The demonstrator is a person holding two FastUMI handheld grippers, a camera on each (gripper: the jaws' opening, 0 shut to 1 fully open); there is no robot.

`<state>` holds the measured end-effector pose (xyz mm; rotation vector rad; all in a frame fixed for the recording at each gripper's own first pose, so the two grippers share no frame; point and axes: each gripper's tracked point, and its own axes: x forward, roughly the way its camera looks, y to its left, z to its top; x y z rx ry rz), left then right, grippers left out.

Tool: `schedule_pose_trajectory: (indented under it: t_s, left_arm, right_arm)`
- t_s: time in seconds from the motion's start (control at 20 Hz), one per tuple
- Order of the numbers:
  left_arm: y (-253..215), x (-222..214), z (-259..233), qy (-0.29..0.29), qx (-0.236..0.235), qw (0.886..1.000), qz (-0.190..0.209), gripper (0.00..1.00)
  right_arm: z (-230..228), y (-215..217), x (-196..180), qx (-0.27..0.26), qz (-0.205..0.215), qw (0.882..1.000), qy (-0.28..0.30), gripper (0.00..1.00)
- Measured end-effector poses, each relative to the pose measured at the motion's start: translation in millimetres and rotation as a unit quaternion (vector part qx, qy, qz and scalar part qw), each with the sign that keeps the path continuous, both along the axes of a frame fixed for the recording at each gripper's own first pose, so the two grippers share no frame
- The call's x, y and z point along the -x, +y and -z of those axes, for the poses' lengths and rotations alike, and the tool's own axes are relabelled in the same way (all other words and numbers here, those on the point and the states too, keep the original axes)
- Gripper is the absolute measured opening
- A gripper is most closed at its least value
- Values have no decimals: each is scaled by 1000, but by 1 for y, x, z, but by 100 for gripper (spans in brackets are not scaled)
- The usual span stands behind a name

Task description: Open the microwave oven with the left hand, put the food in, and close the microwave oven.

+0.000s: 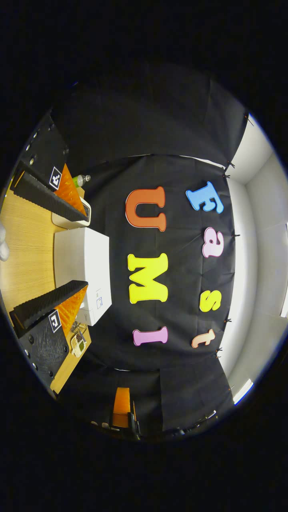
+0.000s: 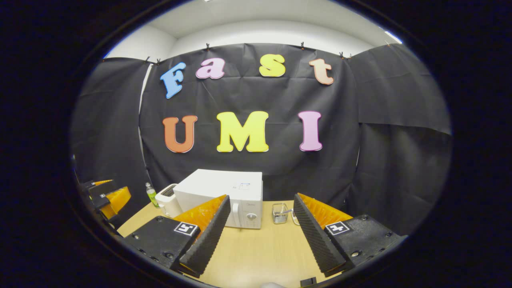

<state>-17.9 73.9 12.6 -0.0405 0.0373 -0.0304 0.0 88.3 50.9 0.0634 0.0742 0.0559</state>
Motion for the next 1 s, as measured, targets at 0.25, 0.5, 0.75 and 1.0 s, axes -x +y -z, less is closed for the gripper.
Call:
schedule_pose_trajectory:
  t_s: [0.25,0.5,0.75,1.0]
  left_arm:
    - [3,17,-30,-28,5,1000,2,93]
    - [3,23,-38,-26,19,999,5,93]
    - [6,26,-42,-22,18,1000,-12,93]
    - [-4,30,-53,-29,13,999,1,93]
  right_arm:
    - [-20,3,18,10,4,1000,-26,100]
    - [-22,0,29,7,5,1000,-28,100]
    - [-27,-6,38,3,8,999,-39,100]
    - [-24,-11,45,0,12,999,-40,92]
